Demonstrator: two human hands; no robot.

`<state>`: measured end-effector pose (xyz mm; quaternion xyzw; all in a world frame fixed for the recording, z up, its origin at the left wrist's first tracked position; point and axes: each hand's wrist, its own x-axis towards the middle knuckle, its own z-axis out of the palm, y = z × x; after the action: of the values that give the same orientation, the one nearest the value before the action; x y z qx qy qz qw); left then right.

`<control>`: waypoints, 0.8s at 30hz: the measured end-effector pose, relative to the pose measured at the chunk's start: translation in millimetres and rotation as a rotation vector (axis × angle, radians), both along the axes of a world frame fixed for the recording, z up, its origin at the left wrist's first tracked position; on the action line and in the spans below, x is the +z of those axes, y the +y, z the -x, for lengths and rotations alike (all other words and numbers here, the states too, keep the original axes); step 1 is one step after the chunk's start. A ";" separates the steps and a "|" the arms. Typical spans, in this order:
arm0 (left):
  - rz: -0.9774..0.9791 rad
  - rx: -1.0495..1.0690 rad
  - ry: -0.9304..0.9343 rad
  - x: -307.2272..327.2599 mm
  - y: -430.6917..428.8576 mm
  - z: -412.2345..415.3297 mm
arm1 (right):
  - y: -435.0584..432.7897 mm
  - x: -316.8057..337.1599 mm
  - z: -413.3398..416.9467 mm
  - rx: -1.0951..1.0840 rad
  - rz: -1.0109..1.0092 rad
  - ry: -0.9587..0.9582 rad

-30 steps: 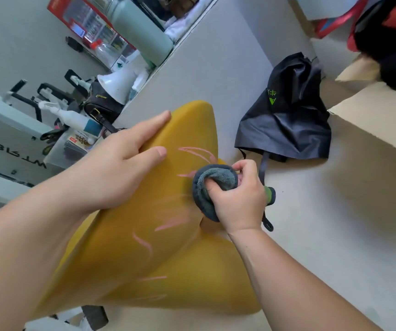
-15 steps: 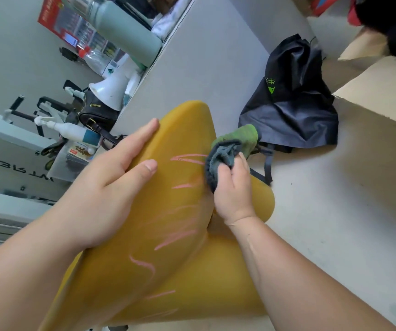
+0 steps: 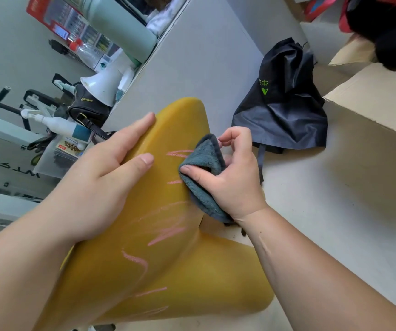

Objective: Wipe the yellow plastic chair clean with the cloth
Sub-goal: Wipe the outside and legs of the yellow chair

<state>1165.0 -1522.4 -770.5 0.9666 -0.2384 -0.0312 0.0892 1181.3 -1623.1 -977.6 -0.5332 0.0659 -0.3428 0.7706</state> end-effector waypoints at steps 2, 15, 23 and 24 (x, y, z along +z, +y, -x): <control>0.006 -0.003 0.004 0.2 0.2 0.3 | -2.4 6.2 -5.1 -0.070 0.007 -0.008; 0.018 -0.012 0.005 -1.2 -0.8 -0.5 | 29.3 8.0 -32.1 -0.097 -0.017 -0.087; 0.013 -0.011 0.003 -0.2 1.6 -0.1 | 60.4 -1.7 -27.2 0.292 -0.260 0.221; 0.025 -0.014 0.007 -0.3 1.9 -0.4 | 60.4 6.9 -20.1 0.241 -0.234 0.149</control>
<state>1165.4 -1520.5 -770.8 0.9636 -0.2450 -0.0322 0.1016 1201.5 -1562.7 -970.7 -0.4678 0.0980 -0.1973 0.8560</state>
